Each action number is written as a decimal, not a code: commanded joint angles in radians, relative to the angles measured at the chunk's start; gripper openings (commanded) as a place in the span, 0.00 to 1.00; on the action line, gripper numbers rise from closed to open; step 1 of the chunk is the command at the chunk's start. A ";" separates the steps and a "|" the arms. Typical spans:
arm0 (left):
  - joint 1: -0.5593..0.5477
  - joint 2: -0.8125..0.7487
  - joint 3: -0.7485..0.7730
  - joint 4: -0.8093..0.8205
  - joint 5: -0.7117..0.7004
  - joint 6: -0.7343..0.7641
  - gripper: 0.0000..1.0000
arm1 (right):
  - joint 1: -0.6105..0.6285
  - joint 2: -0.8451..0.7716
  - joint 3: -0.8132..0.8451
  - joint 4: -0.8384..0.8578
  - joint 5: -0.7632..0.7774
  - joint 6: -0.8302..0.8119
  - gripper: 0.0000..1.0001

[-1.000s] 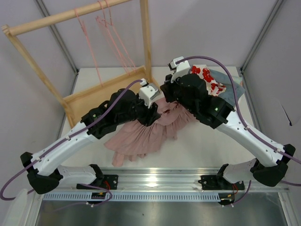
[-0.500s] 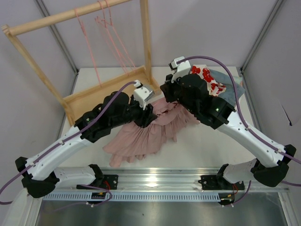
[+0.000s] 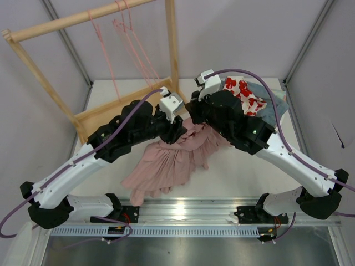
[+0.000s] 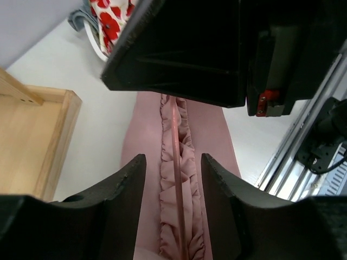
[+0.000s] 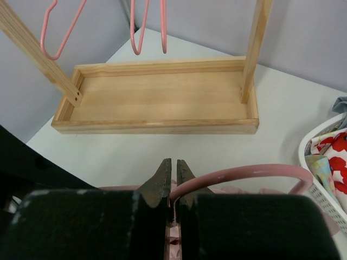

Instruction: Place the skirt on the hanger

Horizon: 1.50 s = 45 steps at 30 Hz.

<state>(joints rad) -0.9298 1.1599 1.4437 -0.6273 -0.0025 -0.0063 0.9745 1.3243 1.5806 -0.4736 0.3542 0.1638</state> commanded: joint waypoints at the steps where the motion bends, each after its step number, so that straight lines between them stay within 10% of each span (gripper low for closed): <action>1: 0.003 0.014 -0.015 -0.017 0.045 0.016 0.50 | 0.007 -0.031 0.027 0.084 0.020 0.002 0.00; 12: 0.026 -0.092 -0.158 0.080 0.064 -0.063 0.39 | 0.009 -0.042 0.027 0.085 0.017 0.008 0.00; 22: 0.026 -0.094 -0.216 0.116 0.097 -0.078 0.00 | 0.010 -0.031 0.039 0.093 -0.012 0.019 0.00; 38: 0.026 -0.170 -0.281 0.199 0.021 -0.167 0.00 | 0.009 -0.020 0.052 0.030 -0.054 0.088 0.17; 45: 0.026 -0.243 -0.309 0.233 0.041 -0.176 0.00 | 0.006 -0.023 0.152 -0.108 -0.098 0.146 0.99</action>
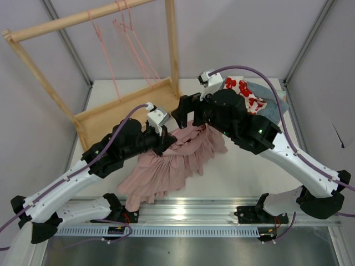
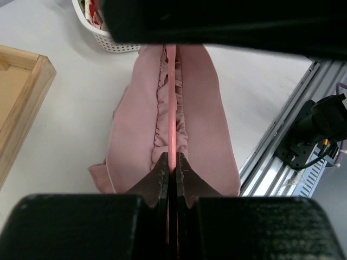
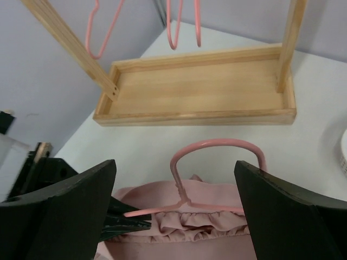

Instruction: Place the skirt on the hanger

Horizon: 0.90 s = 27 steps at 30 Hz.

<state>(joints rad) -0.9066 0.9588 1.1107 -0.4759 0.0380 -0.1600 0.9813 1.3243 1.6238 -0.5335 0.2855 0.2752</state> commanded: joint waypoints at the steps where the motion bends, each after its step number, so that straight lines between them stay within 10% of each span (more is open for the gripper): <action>1: 0.003 -0.045 0.023 0.076 -0.001 -0.023 0.00 | -0.003 -0.025 0.128 -0.071 -0.042 0.045 0.99; 27: 0.003 -0.374 -0.052 -0.576 -0.394 -0.412 0.00 | -0.208 -0.211 -0.100 -0.137 0.093 0.260 0.99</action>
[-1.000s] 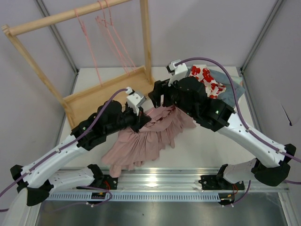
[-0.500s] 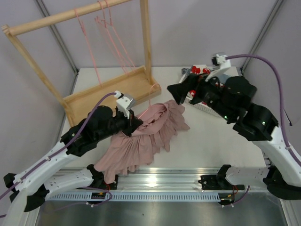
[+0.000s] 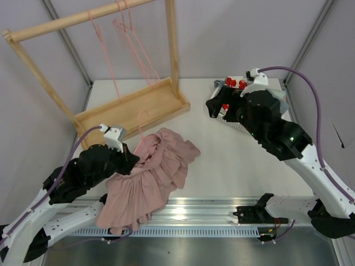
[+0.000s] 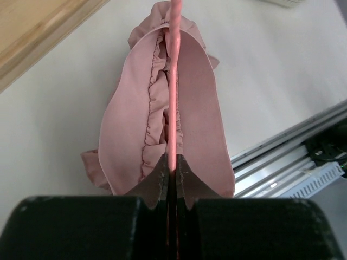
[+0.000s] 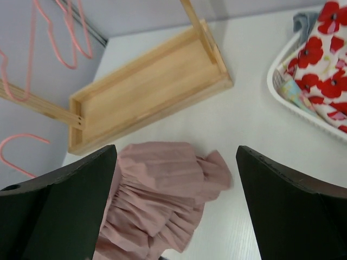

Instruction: Place the skirt on the hanger

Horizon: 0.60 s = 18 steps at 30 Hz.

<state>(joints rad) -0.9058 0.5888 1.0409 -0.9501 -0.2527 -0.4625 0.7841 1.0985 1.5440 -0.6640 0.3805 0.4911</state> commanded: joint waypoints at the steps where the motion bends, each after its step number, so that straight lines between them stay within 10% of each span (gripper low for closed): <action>1: 0.001 -0.004 0.028 -0.124 -0.140 -0.125 0.00 | -0.013 0.018 -0.034 -0.002 -0.015 0.049 0.99; 18: 0.004 0.025 0.126 -0.331 -0.477 -0.387 0.00 | -0.095 0.028 -0.102 0.007 -0.107 0.049 1.00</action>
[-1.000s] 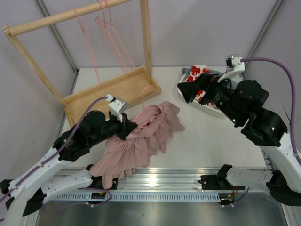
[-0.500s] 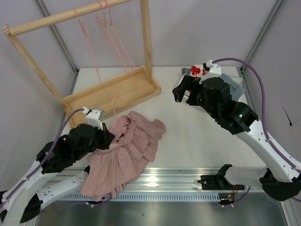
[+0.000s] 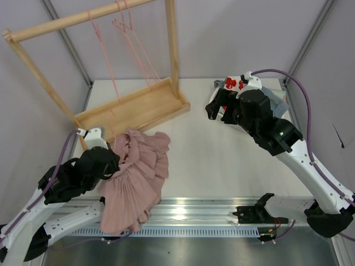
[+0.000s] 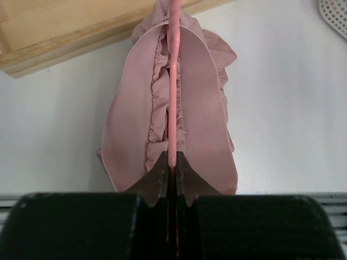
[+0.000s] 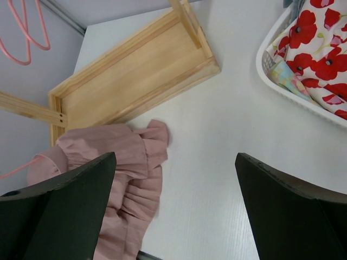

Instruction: Place the skirt on the hanger

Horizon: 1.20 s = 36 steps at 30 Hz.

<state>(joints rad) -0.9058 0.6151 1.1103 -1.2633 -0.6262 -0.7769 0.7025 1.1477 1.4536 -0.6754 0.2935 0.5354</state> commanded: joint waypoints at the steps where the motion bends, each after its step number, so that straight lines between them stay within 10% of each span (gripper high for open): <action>1: 0.005 -0.002 0.057 -0.031 -0.113 -0.082 0.00 | -0.023 -0.023 -0.016 0.020 -0.025 0.006 0.99; 7: 0.022 0.043 0.098 -0.038 -0.248 -0.131 0.00 | -0.060 -0.026 -0.058 0.046 -0.073 -0.002 0.99; 18: 0.405 0.205 0.249 0.377 -0.165 0.387 0.00 | -0.156 -0.006 -0.104 0.051 -0.186 -0.023 0.99; 25: 0.439 0.323 0.462 0.461 -0.269 0.634 0.00 | -0.192 -0.039 -0.167 0.073 -0.174 -0.009 0.99; 36: 0.617 0.567 0.700 0.521 -0.257 0.751 0.00 | -0.218 -0.013 -0.128 0.063 -0.200 -0.037 0.99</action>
<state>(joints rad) -0.3332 1.1351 1.7638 -0.8265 -0.8856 -0.0940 0.4931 1.1347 1.2831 -0.6300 0.1127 0.5236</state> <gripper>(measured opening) 0.071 0.993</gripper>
